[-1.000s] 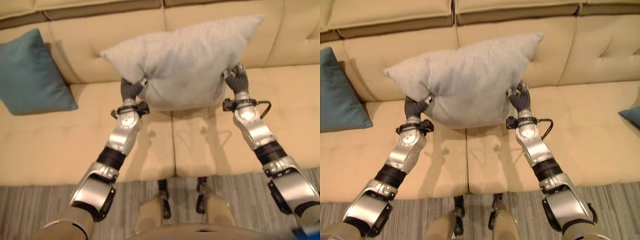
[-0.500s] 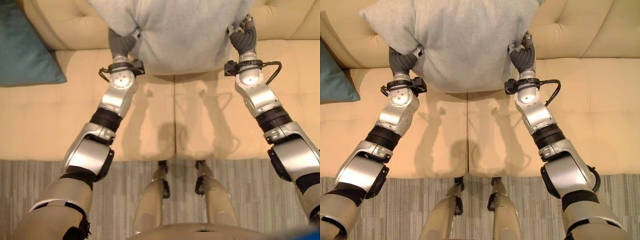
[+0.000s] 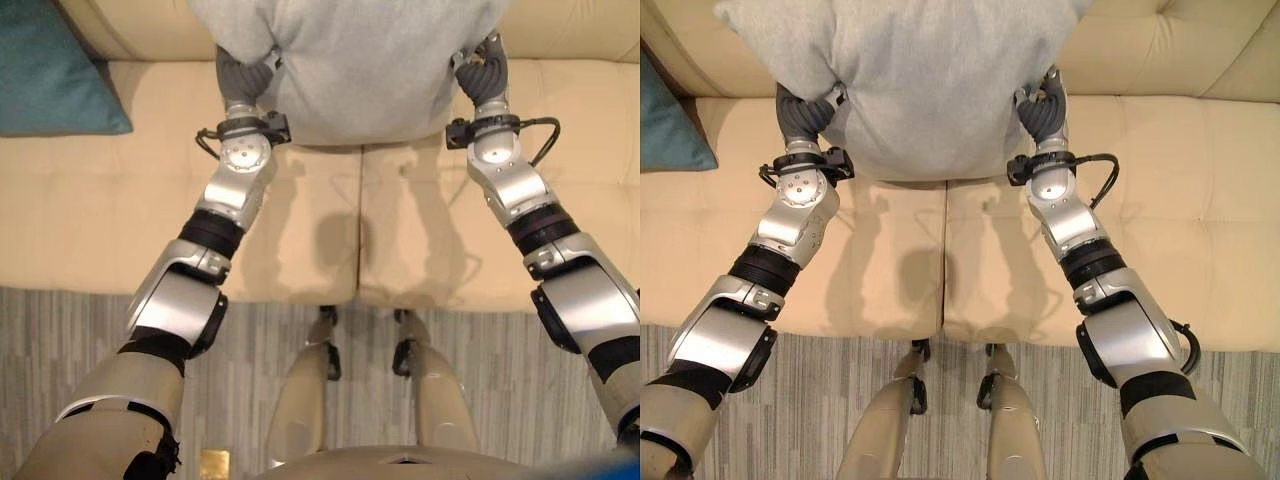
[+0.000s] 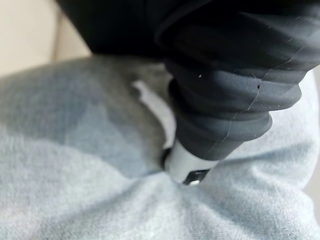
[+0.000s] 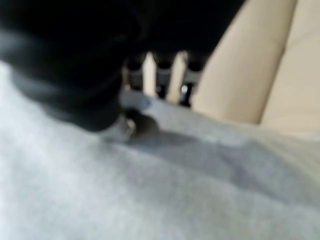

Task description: Pick up all the scattered cushions and arrange them neatly on the sofa.

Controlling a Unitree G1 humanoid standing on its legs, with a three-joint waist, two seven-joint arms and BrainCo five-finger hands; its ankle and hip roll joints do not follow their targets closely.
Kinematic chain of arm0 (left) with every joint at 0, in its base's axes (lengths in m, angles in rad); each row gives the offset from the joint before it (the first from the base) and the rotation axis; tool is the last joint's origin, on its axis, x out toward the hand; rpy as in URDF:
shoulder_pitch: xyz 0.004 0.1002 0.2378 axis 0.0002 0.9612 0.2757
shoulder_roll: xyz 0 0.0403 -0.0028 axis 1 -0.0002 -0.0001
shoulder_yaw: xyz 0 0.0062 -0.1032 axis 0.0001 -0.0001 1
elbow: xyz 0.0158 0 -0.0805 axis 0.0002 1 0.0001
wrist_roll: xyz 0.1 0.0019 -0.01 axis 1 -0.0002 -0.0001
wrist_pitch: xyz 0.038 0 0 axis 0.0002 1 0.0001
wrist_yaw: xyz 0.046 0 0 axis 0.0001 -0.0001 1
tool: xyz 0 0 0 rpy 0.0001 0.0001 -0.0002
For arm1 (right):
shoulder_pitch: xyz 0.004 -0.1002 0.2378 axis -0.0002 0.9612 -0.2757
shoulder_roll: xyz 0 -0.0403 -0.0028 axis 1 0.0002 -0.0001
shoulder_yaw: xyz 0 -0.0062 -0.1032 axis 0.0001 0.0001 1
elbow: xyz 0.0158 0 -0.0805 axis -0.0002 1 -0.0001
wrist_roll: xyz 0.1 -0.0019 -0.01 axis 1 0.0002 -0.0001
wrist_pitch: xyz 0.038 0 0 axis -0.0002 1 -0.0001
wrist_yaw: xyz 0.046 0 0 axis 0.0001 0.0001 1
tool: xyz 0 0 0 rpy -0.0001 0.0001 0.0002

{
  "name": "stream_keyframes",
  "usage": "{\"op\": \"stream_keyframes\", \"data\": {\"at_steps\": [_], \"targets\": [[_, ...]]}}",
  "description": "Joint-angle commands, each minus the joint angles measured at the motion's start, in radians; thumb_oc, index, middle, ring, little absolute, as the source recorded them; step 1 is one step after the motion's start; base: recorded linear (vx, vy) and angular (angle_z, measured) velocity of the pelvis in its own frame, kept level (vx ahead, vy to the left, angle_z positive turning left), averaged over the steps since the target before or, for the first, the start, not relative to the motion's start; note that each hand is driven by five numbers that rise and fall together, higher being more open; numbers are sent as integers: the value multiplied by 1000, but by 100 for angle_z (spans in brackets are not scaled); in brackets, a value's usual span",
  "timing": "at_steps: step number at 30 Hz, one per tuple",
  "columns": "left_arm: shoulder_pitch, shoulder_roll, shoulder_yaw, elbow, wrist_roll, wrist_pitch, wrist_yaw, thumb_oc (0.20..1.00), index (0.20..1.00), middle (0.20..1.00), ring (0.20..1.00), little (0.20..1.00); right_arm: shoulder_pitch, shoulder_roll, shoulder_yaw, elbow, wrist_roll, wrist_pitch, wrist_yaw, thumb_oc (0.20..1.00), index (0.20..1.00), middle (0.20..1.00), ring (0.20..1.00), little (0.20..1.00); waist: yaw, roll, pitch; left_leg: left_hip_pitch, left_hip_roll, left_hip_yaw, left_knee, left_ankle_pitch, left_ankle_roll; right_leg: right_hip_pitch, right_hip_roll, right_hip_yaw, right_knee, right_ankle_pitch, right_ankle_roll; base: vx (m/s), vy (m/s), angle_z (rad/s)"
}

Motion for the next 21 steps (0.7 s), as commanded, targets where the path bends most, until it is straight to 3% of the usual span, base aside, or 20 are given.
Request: {"op": "stream_keyframes", "data": {"at_steps": [1,2,3,4,5,6,7,14,18,21], "targets": [[-191,-48,-86,13,87,-57,-42,200,200,200,200,200,-201,61,88,-36,-69,-60,37,200,200,200,200,200,13,-21,6,-24,11,-15,52,7,-85,-48,-33,25,113,-55,113,-4,-34,-1],[-209,-32,-98,48,87,-49,-51,200,200,200,200,200,-231,45,100,3,-62,-56,40,200,200,200,200,200,15,-24,6,-39,11,-20,51,9,-84,-67,-31,26,113,-49,115,-3,-35,-3],[-223,-18,-105,71,77,-47,-64,514,514,514,514,514,-251,32,108,28,-56,-55,43,200,200,200,200,200,16,-26,5,-53,13,-22,53,12,-85,-80,-30,26,114,-48,114,-3,-35,-2],[-223,-18,-105,71,76,-47,-64,1000,1000,1000,1000,1000,-251,32,108,28,-56,-55,43,200,200,200,200,200,16,-26,5,-53,13,-22,53,12,-85,-80,-30,26,114,-48,114,0,0,0],[-238,2,-108,109,55,-45,-71,1000,1000,1000,1000,1000,-275,22,113,68,-47,-50,37,410,410,410,410,410,19,-28,5,-70,16,-29,55,15,-85,-101,-27,27,119,-46,115,0,0,0],[-243,6,-105,132,43,-42,-72,1000,1000,1000,1000,1000,-286,14,115,92,-45,-44,32,730,730,730,730,730,20,-29,3,-78,16,-32,54,16,-85,-109,-27,27,122,-46,115,0,0,0],[-245,7,-105,133,42,-42,-73,1000,1000,1000,1000,1000,-287,14,115,93,-45,-45,33,1000,1000,1000,1000,1000,19,-29,3,-79,15,-32,55,16,-85,-111,-27,27,123,-47,115,0,0,0],[-312,82,-92,282,-30,-35,-73,1000,1000,1000,1000,1000,-371,-31,124,273,-78,5,-39,1000,1000,1000,1000,1000,22,-21,-18,-90,23,-41,13,45,-92,-143,-23,26,125,-43,117,2,-2,0],[-336,102,-80,313,-84,-49,-83,1000,1000,1000,1000,1000,-400,-43,133,329,-50,11,-41,1000,1000,1000,1000,1000,25,-18,-31,-89,24,-44,-10,59,-98,-144,-22,22,110,-34,121,11,-2,3],[-334,173,-86,322,-98,-50,-106,1000,1000,1000,1000,1000,-398,-95,142,338,-10,4,-23,1000,1000,1000,1000,1000,29,-18,-47,-76,23,-49,-27,68,-102,-135,-18,20,98,-33,123,0,0,0]]}}
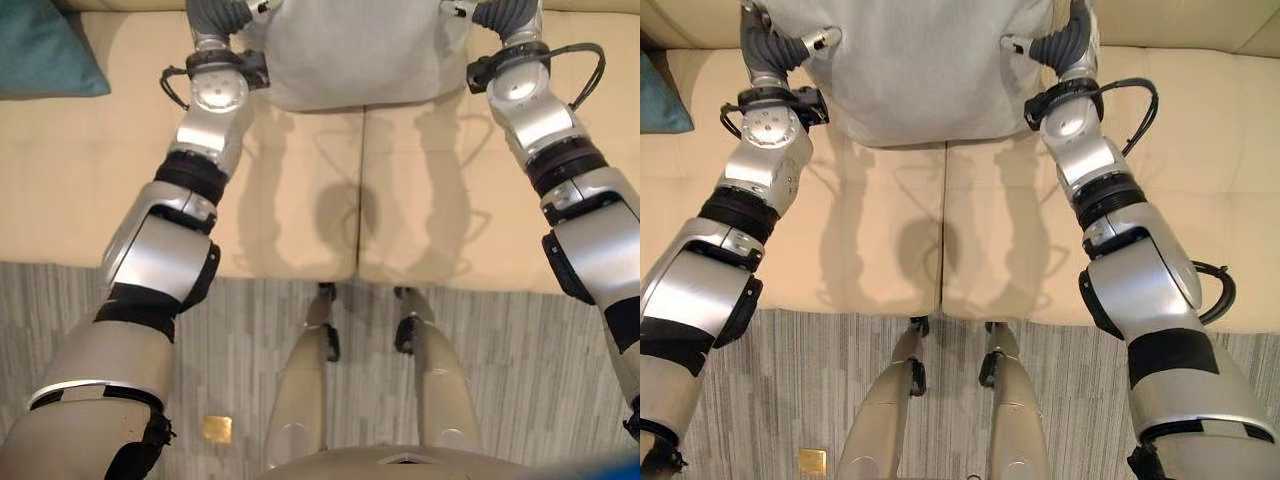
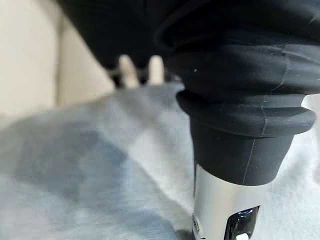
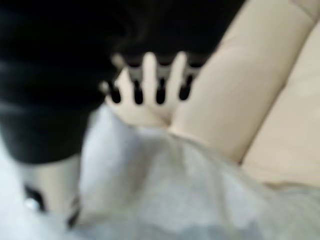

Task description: Pick up all the scattered cushions and arrange them neatly on the sofa.

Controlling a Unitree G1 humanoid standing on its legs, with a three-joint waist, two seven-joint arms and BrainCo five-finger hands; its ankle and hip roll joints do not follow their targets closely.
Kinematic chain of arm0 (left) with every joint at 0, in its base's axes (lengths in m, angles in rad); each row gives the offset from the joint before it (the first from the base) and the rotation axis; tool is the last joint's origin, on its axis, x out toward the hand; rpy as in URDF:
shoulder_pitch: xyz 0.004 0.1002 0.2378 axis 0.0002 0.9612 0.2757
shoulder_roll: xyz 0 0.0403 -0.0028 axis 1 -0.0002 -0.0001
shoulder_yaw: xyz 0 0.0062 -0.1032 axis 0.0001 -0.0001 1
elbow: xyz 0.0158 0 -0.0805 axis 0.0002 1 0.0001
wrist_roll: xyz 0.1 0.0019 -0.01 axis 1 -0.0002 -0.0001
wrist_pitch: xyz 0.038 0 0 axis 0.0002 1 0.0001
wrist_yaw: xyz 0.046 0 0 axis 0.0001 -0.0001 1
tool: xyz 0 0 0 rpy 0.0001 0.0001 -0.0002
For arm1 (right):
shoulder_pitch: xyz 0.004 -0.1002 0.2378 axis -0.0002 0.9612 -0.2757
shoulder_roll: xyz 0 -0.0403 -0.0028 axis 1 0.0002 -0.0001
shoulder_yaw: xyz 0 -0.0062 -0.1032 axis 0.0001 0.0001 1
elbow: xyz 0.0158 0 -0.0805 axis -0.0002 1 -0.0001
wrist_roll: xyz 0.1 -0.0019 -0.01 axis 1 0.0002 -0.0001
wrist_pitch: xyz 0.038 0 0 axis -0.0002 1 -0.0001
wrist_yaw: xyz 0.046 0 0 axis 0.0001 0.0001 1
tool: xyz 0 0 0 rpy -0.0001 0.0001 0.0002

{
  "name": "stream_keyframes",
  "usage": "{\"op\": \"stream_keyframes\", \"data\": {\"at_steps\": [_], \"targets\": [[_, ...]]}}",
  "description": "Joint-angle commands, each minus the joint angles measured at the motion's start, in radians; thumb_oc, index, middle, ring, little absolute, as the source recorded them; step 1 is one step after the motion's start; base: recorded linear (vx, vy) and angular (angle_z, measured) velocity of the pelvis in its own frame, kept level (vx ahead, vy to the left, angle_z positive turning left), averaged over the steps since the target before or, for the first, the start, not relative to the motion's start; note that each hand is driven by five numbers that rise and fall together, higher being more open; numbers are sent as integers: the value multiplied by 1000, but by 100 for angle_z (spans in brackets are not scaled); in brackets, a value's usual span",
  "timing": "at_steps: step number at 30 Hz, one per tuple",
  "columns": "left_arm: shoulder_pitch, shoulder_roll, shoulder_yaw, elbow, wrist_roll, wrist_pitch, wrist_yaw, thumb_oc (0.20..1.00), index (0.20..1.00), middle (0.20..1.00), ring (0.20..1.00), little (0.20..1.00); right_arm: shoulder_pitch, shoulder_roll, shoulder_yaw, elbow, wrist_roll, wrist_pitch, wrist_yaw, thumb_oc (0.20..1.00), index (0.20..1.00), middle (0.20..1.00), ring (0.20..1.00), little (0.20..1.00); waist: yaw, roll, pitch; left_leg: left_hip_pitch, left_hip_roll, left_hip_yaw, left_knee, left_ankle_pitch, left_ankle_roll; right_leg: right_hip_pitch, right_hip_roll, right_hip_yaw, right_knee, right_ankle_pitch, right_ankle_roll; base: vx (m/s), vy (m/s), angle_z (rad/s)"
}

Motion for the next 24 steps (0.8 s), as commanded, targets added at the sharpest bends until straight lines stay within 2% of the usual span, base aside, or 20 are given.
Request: {"op": "stream_keyframes", "data": {"at_steps": [1,2,4,6,9,10,12,13,14,15,16,18,19,20,21,24], "targets": [[-36,67,-11,41,-25,-49,-14,1000,1000,1000,1000,1000,-65,-39,51,15,32,-34,-10,1000,1000,1000,1000,1000,11,-18,-43,78,13,-36,-38,25,-101,66,-11,17,-19,-15,122,0,0,0],[-22,102,-3,49,-32,-48,-27,1000,1000,1000,1000,1000,-47,-71,53,9,40,-35,2,1000,1000,1000,1000,1000,10,-20,-50,88,13,-34,-40,23,-102,73,-11,18,-18,-18,122,0,0,0],[-10,119,4,50,-30,-47,-35,1000,1000,1000,1000,1000,-38,-83,52,-4,44,-39,8,1000,1000,1000,1000,1000,9,-21,-53,94,13,-32,-38,21,-102,80,-10,18,-17,-19,121,0,0,0],[50,184,29,6,-28,-55,-44,1000,1000,1000,1000,1000,24,-149,53,-64,22,-46,26,1000,1000,1000,1000,1000,5,-23,-61,115,11,-27,-34,12,-102,102,-10,19,-24,-18,119,-5,34,1],[123,198,64,-50,-22,-64,-53,1000,1000,1000,1000,1000,101,-183,32,-115,9,-56,39,1000,1000,1000,1000,1000,2,-24,-61,135,11,-21,-31,4,-101,125,-10,18,-28,-19,118,-1,10,0],[222,217,104,-122,4,-66,-62,1000,1000,1000,1000,1000,201,-213,-13,-191,-1,-66,54,1000,1000,1000,1000,1000,-1,-23,-60,165,9,-16,-30,-3,-100,157,-11,17,-30,-22,117,2,46,-1],[374,209,172,-197,29,-67,-81,1000,1000,1000,1000,1000,351,-221,-88,-265,9,-82,82,1000,1000,1000,1000,1000,-6,-22,-58,214,6,-6,-32,-13,-100,203,-10,14,-31,-26,115,16,42,3],[381,208,173,-202,31,-65,-80,1000,1000,1000,1000,1000,357,-220,-90,-269,7,-81,82,1000,1000,1000,1000,1000,-6,-22,-59,218,6,-6,-34,-13,-100,206,-10,14,-33,-27,115,0,0,0],[500,207,208,-279,77,-63,-96,1000,1000,1000,1000,1000,480,-230,-150,-314,25,-93,121,1000,1000,1000,1000,1000,-10,-22,-53,260,2,2,-33,-22,-101,253,-13,7,-35,-32,113,47,43,0],[669,184,249,-330,118,-48,-136,1000,1000,1000,1000,1000,639,-237,-206,-352,16,-98,166,1000,1000,1000,1000,1000,-16,-24,-46,323,0,12,-30,-38,-98,318,-13,3,-37,-43,112,53,48,1],[775,158,260,-353,161,-40,-164,1000,1000,1000,1000,1000,739,-208,-235,-365,37,-110,204,1000,1000,1000,1000,1000,-19,-27,-47,354,-5,19,-29,-44,-96,353,-13,3,-43,-41,115,47,36,1],[822,149,281,-367,160,-40,-175,1000,1000,1000,1000,1000,783,-210,-256,-366,31,-107,214,1000,1000,1000,1000,1000,-21,-28,-49,372,-7,23,-28,-49,-95,377,-15,2,-48,-42,115,11,2,-2],[925,87,319,-359,147,-30,-202,1000,1000,1000,1000,1000,864,-196,-264,-374,10,-106,245,1000,1000,1000,1000,1000,-24,-32,-51,404,-8,32,-30,-55,-95,411,-13,-4,-61,-43,115,42,18,-5],[965,59,323,-317,159,-21,-220,1000,1000,1000,1000,1000,909,-164,-284,-370,19,-105,255,1000,1000,1000,1000,1000,-29,-34,-53,424,-10,37,-28,-60,-93,431,-12,-3,-67,-45,116,69,2,-6],[1087,-36,355,-253,169,3,-251,1000,1000,1000,1000,1000,1016,-127,-290,-366,-13,-104,299,1000,1000,1000,1000,1000,-36,-39,-67,465,-10,49,-27,-70,-92,473,-9,2,-82,-48,117,81,13,-11],[1153,-71,362,-173,215,19,-277,1000,1000,1000,1000,1000,1086,-108,-288,-343,-44,-96,330,1000,1000,1000,1000,1000,-44,-43,-85,497,-6,60,-25,-78,-89,507,-7,8,-96,-51,117,43,-3,-18]]}}
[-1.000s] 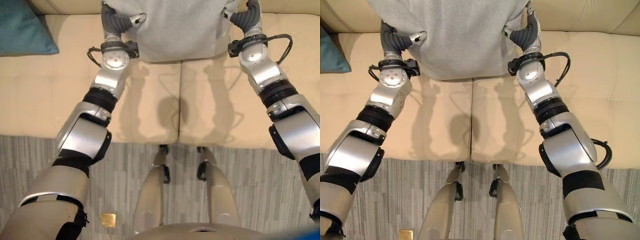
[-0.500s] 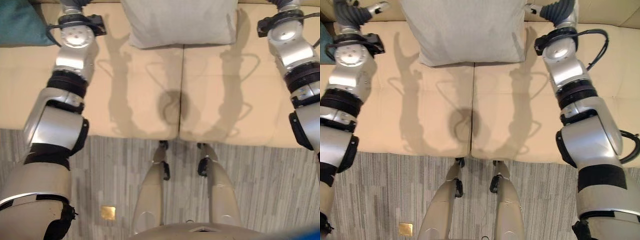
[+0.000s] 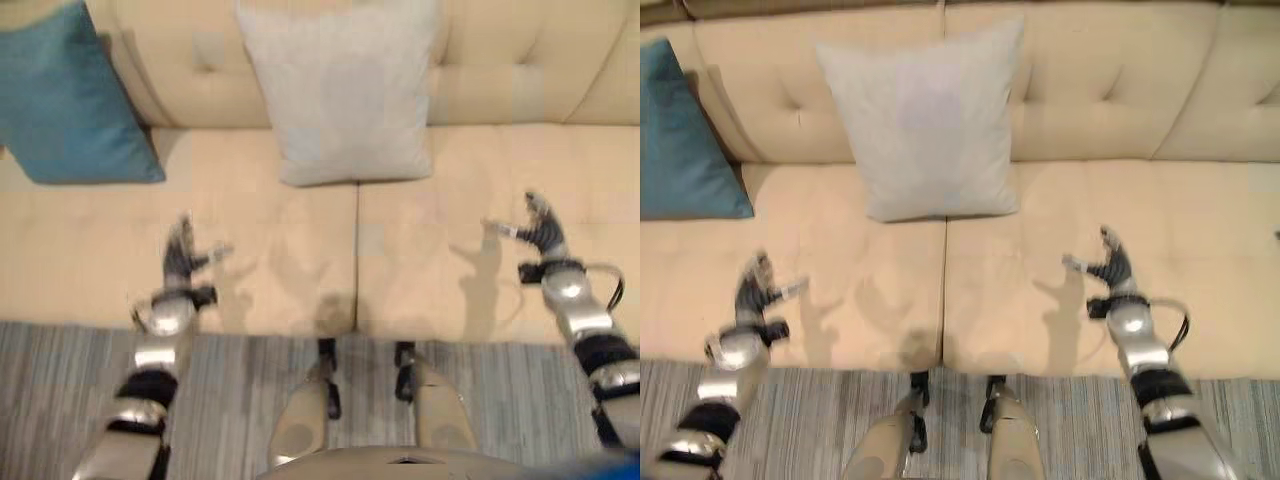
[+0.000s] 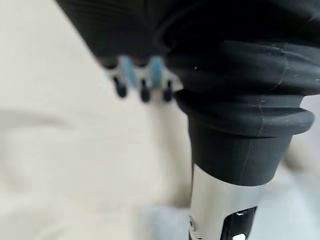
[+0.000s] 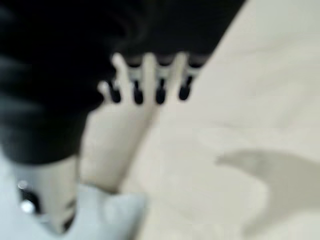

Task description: Pick up all the scattered cushions and arrange them neatly on the sofa.

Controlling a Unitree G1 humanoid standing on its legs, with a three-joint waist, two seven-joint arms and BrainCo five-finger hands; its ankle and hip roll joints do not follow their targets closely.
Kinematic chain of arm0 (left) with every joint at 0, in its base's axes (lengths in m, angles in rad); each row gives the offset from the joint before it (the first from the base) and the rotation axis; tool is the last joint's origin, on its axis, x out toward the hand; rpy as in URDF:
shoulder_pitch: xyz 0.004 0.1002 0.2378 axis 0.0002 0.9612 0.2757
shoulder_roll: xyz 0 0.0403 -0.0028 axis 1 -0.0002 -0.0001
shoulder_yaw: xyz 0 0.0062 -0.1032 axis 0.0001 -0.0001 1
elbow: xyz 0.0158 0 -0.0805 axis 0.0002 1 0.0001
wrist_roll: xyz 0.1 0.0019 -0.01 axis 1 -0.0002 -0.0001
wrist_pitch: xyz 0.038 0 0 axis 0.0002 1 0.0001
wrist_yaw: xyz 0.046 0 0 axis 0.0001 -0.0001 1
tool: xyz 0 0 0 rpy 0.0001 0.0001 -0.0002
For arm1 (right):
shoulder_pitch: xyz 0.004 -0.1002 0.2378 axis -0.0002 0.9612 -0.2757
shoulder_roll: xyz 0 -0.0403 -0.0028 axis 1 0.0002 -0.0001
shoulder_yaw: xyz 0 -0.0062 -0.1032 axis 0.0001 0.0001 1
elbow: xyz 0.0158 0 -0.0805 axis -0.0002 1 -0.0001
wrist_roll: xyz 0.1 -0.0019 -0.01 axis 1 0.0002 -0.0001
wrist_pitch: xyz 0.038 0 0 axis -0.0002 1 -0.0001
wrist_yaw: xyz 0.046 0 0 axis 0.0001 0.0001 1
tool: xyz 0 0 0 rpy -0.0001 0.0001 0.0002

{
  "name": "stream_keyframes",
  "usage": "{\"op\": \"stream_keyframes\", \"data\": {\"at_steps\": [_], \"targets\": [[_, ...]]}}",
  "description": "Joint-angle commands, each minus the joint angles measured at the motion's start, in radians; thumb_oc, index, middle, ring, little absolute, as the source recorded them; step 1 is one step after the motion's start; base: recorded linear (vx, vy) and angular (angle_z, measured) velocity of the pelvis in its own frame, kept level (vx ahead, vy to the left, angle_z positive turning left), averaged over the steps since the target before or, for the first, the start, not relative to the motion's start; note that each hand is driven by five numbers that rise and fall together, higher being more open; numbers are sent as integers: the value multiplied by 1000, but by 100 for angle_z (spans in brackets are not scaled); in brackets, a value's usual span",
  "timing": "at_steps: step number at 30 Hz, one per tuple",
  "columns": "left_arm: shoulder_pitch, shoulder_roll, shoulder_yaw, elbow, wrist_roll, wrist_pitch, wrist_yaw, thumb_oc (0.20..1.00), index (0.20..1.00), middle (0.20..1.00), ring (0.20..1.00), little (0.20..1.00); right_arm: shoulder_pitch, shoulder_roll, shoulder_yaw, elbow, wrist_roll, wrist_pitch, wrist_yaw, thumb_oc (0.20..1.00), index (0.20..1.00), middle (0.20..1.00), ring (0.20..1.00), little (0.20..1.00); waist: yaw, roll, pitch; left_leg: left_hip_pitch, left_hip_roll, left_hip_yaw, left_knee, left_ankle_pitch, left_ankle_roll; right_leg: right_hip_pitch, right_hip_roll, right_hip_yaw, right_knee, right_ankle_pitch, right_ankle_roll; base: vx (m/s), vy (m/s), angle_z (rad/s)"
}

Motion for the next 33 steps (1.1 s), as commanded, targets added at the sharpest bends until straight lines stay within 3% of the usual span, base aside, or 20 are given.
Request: {"op": "stream_keyframes", "data": {"at_steps": [1,4,12,15,17,20,21,22,27,28,30,31,32,33], "targets": [[-53,24,-17,43,79,0,-52,1000,1000,1000,1000,1000,-58,-15,38,38,-76,-31,49,1000,1000,1000,1000,1000,-11,-48,-47,35,-10,26,49,-19,-63,95,-15,-14,-104,52,89,33,1,-11],[45,-66,-5,229,165,37,-98,1000,1000,1000,1000,1000,46,38,46,134,-168,-14,70,1000,1000,1000,1000,1000,-23,-53,-82,90,-5,43,65,-41,-62,153,-6,-4,-117,39,89,36,-20,-7],[108,-154,-48,393,316,79,-127,1000,1000,1000,1000,1000,175,147,58,335,-256,9,87,1000,1000,1000,1000,1000,-34,-69,-123,163,8,43,105,-67,-66,258,17,0,-126,-2,73,29,-60,-2],[105,-175,-55,424,346,93,-128,1000,1000,1000,1000,1000,200,192,31,412,-231,24,86,1000,1000,1000,1000,1000,-36,-82,-130,165,3,25,185,-89,-65,283,20,10,-128,-3,68,-32,-41,-6],[95,-190,-56,426,327,87,-118,1000,1000,1000,1000,1000,199,203,29,464,-223,36,86,1000,1000,1000,1000,1000,-20,-94,-117,163,-59,-74,310,-133,-66,285,16,42,-117,1,64,-82,42,-16],[99,-199,-60,429,309,92,-117,1000,1000,1000,1000,1000,207,209,24,503,-234,60,88,1000,1000,1000,1000,1000,-18,-86,-131,206,-96,-155,301,-161,-47,260,24,91,-85,10,69,-52,91,-59],[99,-199,-60,430,309,92,-117,1000,1000,1000,1000,1000,207,209,24,503,-234,60,88,1000,1000,1000,1000,1000,-17,-85,-130,207,-95,-155,300,-161,-47,261,24,92,-84,10,69,-93,155,-68],[94,-206,-71,424,303,93,-113,1000,1000,1000,1000,1000,200,204,15,515,-232,68,83,1000,1000,1000,1000,1000,-19,-76,-131,230,-120,-205,247,-185,-23,232,24,129,-67,24,79,-70,115,-49],[67,-201,-77,435,311,98,-107,1000,1000,1000,1000,1000,177,212,-1,527,-234,79,73,1000,1000,1000,1000,1000,-33,-82,-121,250,-153,-170,163,-218,19,156,-11,163,-62,96,129,-183,163,-62],[62,-191,-72,441,323,100,-104,1000,1000,1000,1000,1000,167,217,5,523,-243,78,70,1000,1000,1000,1000,1000,-29,-87,-109,245,-150,-135,147,-213,23,129,-25,150,-64,120,150,-306,132,-70],[57,-184,-72,444,335,100,-100,1000,1000,1000,1000,1000,165,220,8,521,-248,82,70,1000,1000,1000,1000,1000,-26,-88,-100,239,-143,-117,149,-208,26,111,-32,132,-52,123,150,-201,47,-113],[56,-178,-72,448,341,101,-98,1000,1000,1000,1000,1000,165,222,8,521,-250,82,67,1000,1000,1000,1000,1000,-15,-85,-91,234,-134,-96,152,-203,30,108,-40,76,-20,95,146,-238,70,-124],[60,-174,-63,452,343,107,-98,1000,1000,1000,1000,1000,171,223,2,524,-249,81,64,1000,1000,1000,1000,1000,6,-72,-83,230,-113,-50,150,-194,34,133,-66,-40,51,36,120,-338,92,-129],[67,-168,-55,457,343,111,-102,1000,1000,1000,1000,1000,178,223,-1,539,-257,83,64,1000,1000,1000,1000,1000,14,-70,-92,229,-102,-16,138,-183,40,157,-72,-95,116,-5,101,-251,76,-119]]}}
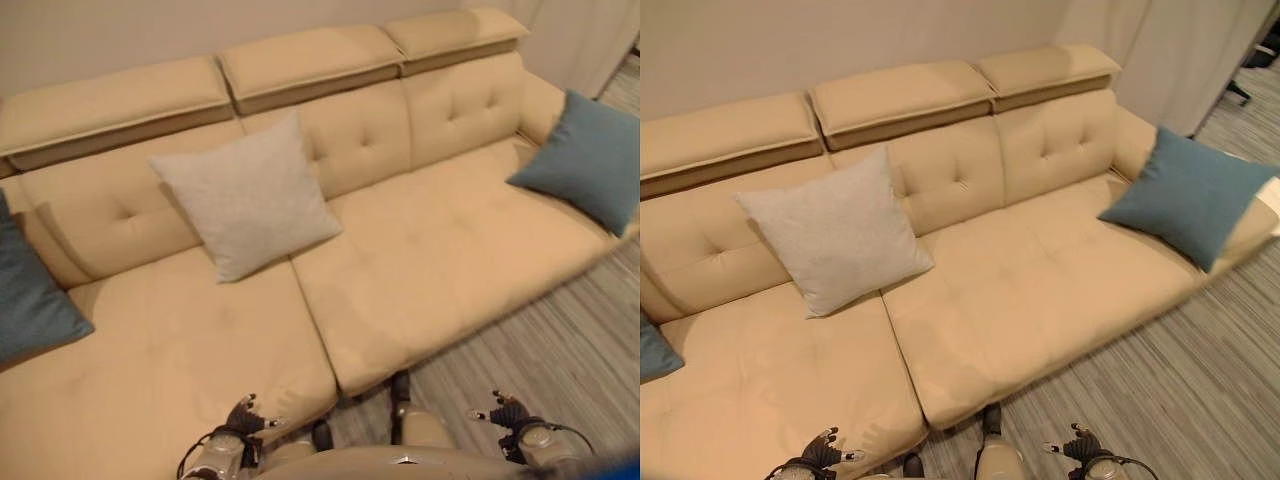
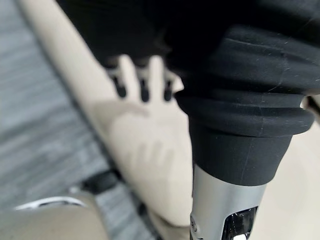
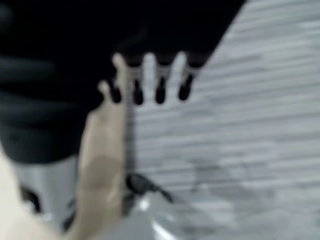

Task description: Pick up all the scattered cushions and arrange them neatly on the sofa.

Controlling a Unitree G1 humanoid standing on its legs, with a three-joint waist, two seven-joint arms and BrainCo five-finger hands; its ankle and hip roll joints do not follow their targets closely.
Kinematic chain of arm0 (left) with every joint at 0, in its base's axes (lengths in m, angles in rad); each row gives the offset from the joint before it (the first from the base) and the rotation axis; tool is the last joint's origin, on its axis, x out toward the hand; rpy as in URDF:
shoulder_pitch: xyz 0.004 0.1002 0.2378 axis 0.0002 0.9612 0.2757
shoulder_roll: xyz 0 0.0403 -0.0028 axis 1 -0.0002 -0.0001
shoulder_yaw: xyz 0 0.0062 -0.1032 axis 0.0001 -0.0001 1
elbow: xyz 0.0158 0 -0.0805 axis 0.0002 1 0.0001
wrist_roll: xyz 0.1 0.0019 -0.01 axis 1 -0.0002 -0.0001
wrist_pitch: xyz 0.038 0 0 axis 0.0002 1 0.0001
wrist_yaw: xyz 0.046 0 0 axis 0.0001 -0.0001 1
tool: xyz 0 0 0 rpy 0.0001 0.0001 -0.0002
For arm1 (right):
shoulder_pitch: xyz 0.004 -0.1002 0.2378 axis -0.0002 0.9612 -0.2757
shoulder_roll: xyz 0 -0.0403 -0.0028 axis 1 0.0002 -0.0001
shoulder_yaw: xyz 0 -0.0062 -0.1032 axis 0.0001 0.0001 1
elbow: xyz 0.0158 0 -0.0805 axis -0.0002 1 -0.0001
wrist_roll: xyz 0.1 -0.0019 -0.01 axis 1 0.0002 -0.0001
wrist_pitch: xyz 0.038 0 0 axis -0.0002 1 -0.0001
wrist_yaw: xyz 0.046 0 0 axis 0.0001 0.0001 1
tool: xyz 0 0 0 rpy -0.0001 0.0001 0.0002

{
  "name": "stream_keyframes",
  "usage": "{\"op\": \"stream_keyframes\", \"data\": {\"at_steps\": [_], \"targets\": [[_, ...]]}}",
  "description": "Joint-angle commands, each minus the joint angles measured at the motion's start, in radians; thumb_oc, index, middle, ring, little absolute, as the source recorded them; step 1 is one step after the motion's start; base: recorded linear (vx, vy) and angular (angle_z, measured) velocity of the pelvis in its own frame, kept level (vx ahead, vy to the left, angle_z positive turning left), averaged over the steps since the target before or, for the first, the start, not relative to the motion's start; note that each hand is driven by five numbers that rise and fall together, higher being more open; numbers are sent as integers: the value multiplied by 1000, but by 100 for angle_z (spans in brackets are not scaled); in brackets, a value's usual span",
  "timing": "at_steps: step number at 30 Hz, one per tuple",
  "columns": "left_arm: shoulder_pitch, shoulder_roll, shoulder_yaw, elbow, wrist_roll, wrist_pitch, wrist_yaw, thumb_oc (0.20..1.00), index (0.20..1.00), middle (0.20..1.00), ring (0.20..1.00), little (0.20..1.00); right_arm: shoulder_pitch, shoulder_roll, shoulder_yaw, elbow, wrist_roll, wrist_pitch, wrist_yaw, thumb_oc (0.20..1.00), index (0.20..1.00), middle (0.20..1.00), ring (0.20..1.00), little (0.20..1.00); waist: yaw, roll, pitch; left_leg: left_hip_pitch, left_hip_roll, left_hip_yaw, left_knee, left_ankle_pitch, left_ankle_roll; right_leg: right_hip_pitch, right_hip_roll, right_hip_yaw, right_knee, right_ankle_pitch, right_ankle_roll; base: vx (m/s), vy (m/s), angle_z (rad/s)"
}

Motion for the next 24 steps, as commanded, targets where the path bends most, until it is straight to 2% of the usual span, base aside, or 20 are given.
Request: {"op": "stream_keyframes", "data": {"at_steps": [1,3,4,5,6,7,8,11,12,16,17,18,19,20,21,24], "targets": [[-29,28,48,27,23,0,13,1000,1000,1000,1000,1000,-46,-34,-1,-17,-13,-7,-16,1000,1000,1000,1000,1000,36,2,45,38,-13,-121,40,-40,-98,122,26,-5,-21,0,-8,-129,15,-122],[-27,28,48,40,33,10,2,1000,1000,1000,1000,1000,-40,-30,-15,6,-17,-2,-19,1000,1000,1000,1000,1000,53,-4,23,40,-1,-66,49,-46,-96,200,28,-69,3,-43,-12,-97,-39,-81],[-27,28,48,40,33,10,2,1000,1000,1000,1000,1000,-40,-30,-15,5,-17,-2,-19,1000,1000,1000,1000,1000,54,-4,24,41,-1,-65,49,-47,-96,201,28,-68,3,-43,-12,-99,-44,-75],[-23,28,51,42,34,12,0,1000,1000,1000,1000,1000,-39,-29,-16,8,-21,-1,-21,1000,1000,1000,1000,1000,63,-6,17,40,6,-42,50,-44,-98,222,25,-94,-5,-50,-11,-50,-71,-88],[-17,26,61,46,33,14,0,1000,1000,1000,1000,1000,-39,-25,-9,12,-29,0,-22,1000,1000,1000,1000,1000,89,-3,9,50,24,-2,47,-57,-106,259,11,-161,5,-78,5,-50,-72,-89],[-17,26,61,46,33,14,0,1000,1000,1000,1000,1000,-39,-25,-9,12,-29,0,-22,1000,1000,1000,1000,1000,89,-3,9,50,24,-2,47,-57,-106,259,11,-161,5,-78,5,-83,-168,-100],[-9,29,69,48,43,14,-3,1000,1000,1000,1000,1000,-42,-18,1,10,-33,1,-17,1000,1000,1000,1000,1000,110,-13,-1,43,35,38,45,-48,-115,288,5,-209,-43,-70,14,-73,-167,-99],[-14,25,64,44,43,14,-4,1000,1000,1000,1000,1000,-37,-9,6,6,-25,0,-19,1000,1000,1000,1000,1000,95,-20,1,41,41,46,49,-41,-120,287,36,-138,-89,-70,6,-64,-158,-71],[-24,20,54,38,46,12,-4,1000,1000,1000,1000,1000,-31,-7,0,5,-10,0,-21,1000,1000,1000,1000,1000,78,-27,3,21,45,58,65,-19,-124,282,51,-120,-133,-49,-8,-98,-186,-54],[-35,12,36,30,54,9,-5,1000,1000,1000,1000,1000,-24,-4,10,1,0,-5,-24,1000,1000,1000,1000,1000,65,-33,6,16,58,46,101,-29,-133,299,78,-76,-184,-46,-19,-46,-139,-28],[-41,1,18,23,59,6,-4,1000,1000,1000,1000,1000,-22,-1,20,8,-2,-4,-23,1000,1000,1000,1000,1000,76,-35,11,10,48,-39,123,-29,-140,301,95,-31,-202,-43,-26,-31,-35,-55],[-41,1,18,23,59,6,-4,1000,1000,1000,1000,1000,-22,-1,20,8,-2,-4,-23,1000,1000,1000,1000,1000,75,-36,8,7,47,-40,121,-26,-140,298,94,-32,-203,-42,-26,-58,-47,-83],[-50,-10,4,14,45,4,3,1000,1000,1000,1000,1000,-25,2,31,10,1,-6,-25,1000,1000,1000,1000,1000,101,-39,18,0,13,-172,132,-27,-154,295,106,21,-214,-29,-27,-58,-16,-102],[-54,-13,-4,14,42,3,6,1000,1000,1000,1000,1000,-22,3,31,8,5,-7,-24,1000,1000,1000,1000,1000,105,-42,19,-3,-2,-223,127,-33,-154,288,109,45,-220,-19,-24,-85,-7,-104],[-59,-15,-7,15,40,2,8,1000,1000,1000,1000,1000,-20,4,31,8,9,-7,-23,1000,1000,1000,1000,1000,101,-44,17,-5,-12,-239,108,-37,-150,277,106,59,-224,-6,-20,-75,12,-102],[-68,-21,-14,25,54,6,11,1000,1000,1000,1000,1000,-17,10,19,18,17,-2,-27,1000,1000,1000,1000,1000,81,-36,5,15,-3,-198,38,-37,-132,253,98,77,-240,25,-1,-72,54,-75]]}}
